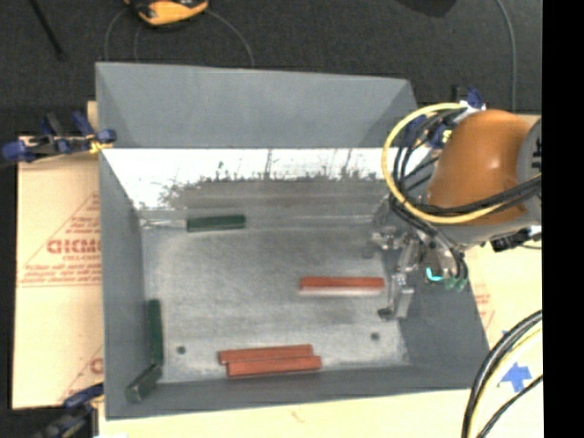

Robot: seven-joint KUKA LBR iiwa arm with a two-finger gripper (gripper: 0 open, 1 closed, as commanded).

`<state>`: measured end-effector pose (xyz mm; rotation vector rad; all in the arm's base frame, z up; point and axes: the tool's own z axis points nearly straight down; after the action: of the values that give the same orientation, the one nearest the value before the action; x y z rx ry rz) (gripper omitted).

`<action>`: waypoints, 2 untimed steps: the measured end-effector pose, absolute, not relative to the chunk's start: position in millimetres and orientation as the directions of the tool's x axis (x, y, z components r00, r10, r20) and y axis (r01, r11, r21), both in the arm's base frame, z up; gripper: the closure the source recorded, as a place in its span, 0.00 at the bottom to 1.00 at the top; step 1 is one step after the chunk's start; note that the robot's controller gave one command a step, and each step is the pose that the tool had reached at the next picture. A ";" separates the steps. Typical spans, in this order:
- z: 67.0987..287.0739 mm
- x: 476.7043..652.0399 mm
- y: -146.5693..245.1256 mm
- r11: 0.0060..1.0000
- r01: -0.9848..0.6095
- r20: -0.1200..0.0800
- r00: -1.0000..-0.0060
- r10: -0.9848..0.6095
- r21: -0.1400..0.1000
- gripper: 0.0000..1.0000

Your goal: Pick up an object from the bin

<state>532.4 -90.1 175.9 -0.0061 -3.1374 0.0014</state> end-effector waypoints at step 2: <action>131.5 555.1 -88.0 0.993 0.118 -0.007 -0.993 0.118 0.001 0.00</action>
Offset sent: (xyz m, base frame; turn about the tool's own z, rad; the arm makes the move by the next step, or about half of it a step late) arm 0.0437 0.0052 -0.1059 0.2488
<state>555.1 -88.0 131.5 -0.1859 -3.1431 -0.0004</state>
